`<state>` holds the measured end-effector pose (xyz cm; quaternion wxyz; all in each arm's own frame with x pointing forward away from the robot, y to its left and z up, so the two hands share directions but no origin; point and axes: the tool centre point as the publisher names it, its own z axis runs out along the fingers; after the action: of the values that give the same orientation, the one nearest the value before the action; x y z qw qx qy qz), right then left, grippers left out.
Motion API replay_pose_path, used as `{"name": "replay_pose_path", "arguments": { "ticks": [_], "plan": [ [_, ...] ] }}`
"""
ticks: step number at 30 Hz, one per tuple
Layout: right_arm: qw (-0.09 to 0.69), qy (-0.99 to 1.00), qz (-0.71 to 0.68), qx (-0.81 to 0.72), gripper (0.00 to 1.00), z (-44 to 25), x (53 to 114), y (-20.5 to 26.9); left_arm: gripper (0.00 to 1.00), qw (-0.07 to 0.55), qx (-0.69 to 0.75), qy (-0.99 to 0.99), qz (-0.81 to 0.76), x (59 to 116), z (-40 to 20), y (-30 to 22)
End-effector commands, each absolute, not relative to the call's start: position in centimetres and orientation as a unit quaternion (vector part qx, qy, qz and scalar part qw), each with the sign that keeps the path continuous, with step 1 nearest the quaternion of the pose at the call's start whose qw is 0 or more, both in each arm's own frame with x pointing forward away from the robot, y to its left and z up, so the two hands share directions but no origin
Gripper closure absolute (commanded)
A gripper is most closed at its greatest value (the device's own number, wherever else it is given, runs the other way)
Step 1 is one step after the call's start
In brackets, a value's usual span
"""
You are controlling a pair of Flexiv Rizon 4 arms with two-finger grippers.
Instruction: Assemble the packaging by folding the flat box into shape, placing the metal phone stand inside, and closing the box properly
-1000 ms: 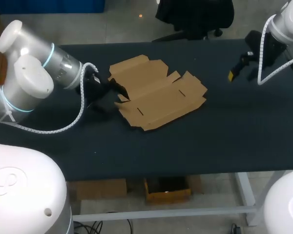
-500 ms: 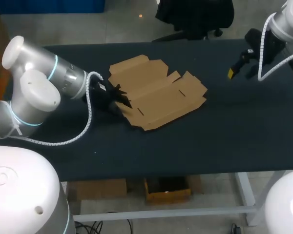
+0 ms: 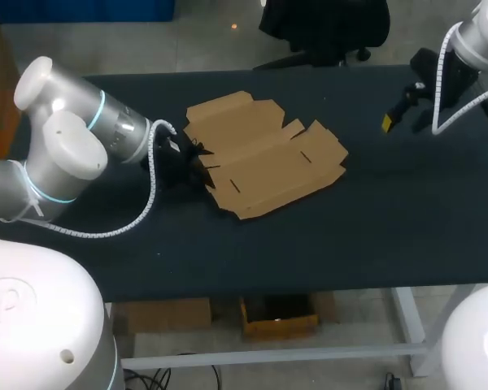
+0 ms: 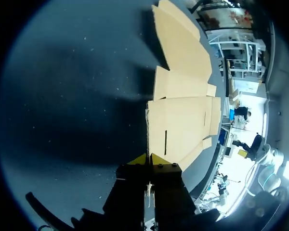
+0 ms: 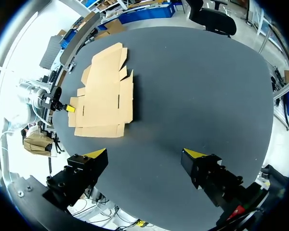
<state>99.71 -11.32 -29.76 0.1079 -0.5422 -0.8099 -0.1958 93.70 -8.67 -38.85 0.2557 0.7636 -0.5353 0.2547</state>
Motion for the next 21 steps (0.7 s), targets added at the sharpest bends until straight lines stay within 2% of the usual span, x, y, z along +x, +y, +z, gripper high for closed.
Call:
{"name": "replay_pose_path", "arguments": {
  "ticks": [1, 10, 14, 21],
  "plan": [
    [0.112, -0.810, -0.196, -0.541, 0.00, -29.5, 99.5, -11.2, 1.00, 0.269, 0.751, -0.554, 0.238, 93.8, -37.8, -7.0],
    [0.117, -0.802, -0.187, -0.554, 0.00, -29.6, 98.3, -10.5, 1.00, 0.274, 0.725, -0.592, 0.221, 93.3, -37.1, -4.6],
    [0.118, -0.799, -0.186, -0.560, 0.00, -29.6, 97.8, -10.5, 1.00, 0.296, 0.685, -0.634, 0.204, 93.3, -37.1, -4.2],
    [0.118, -0.794, -0.185, -0.567, 0.00, -29.6, 97.3, -10.7, 1.00, 0.280, 0.679, -0.652, 0.190, 93.1, -37.1, -3.9]
  ]
}}
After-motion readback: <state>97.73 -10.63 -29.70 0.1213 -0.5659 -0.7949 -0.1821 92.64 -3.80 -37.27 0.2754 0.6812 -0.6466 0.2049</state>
